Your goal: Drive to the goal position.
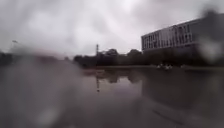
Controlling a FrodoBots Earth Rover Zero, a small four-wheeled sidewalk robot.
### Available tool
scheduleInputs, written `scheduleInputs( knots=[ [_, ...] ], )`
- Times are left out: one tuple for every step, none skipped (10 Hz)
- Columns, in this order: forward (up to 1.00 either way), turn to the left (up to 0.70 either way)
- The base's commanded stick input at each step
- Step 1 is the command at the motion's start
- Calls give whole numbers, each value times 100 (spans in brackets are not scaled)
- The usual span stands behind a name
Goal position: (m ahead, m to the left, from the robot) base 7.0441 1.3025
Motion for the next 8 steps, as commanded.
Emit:
scheduleInputs(
  knots=[
    [70, -13],
    [70, 0],
    [70, 0],
    [70, 0],
    [70, 0],
    [70, 0],
    [70, 0],
    [70, 0]
  ],
)
